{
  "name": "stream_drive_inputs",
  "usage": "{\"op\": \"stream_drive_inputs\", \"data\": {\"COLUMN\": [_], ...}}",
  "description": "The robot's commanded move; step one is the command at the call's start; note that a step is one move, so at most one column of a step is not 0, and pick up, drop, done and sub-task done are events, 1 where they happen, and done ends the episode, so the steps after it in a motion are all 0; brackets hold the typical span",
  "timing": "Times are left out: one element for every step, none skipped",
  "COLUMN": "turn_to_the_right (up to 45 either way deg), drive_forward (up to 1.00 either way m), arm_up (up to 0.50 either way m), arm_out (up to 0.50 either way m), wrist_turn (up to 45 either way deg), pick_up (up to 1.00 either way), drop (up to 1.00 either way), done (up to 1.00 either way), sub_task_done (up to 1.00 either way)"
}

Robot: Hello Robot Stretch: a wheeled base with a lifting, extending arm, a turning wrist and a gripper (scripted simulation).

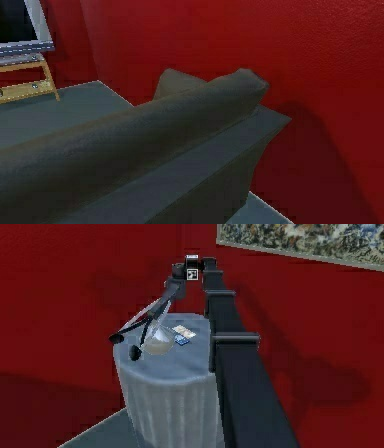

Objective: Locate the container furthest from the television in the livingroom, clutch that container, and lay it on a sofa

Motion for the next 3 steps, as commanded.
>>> {"op": "stream_drive_inputs", "data": {"turn_to_the_right": [0.0, 0.0, 0.0], "drive_forward": [0.0, 0.0, 0.0], "arm_up": [0.0, 0.0, 0.0], "arm_out": [0.0, 0.0, 0.0], "wrist_turn": [45.0, 45.0, 9.0], "pick_up": [0.0, 0.0, 0.0], "drop": [0.0, 0.0, 0.0], "done": [0.0, 0.0, 0.0], "sub_task_done": [0.0, 0.0, 0.0]}}
